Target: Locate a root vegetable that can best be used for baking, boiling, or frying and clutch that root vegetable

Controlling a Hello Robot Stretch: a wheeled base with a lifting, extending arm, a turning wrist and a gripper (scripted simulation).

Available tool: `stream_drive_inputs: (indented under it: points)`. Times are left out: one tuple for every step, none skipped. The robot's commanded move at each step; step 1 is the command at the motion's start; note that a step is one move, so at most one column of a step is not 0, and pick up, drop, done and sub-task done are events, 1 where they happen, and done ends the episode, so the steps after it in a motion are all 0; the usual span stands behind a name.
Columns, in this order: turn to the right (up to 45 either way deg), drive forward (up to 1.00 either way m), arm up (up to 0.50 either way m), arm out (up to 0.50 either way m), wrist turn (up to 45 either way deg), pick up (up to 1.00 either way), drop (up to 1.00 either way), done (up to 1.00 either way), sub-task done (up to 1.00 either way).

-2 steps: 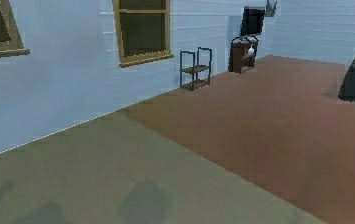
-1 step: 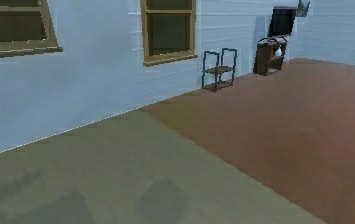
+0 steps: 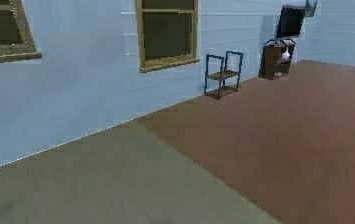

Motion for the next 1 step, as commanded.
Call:
stream_drive_inputs:
  points:
    - [-39.0, 0.00, 0.00, 0.00, 0.0, 0.00, 0.00, 0.00, 0.00]
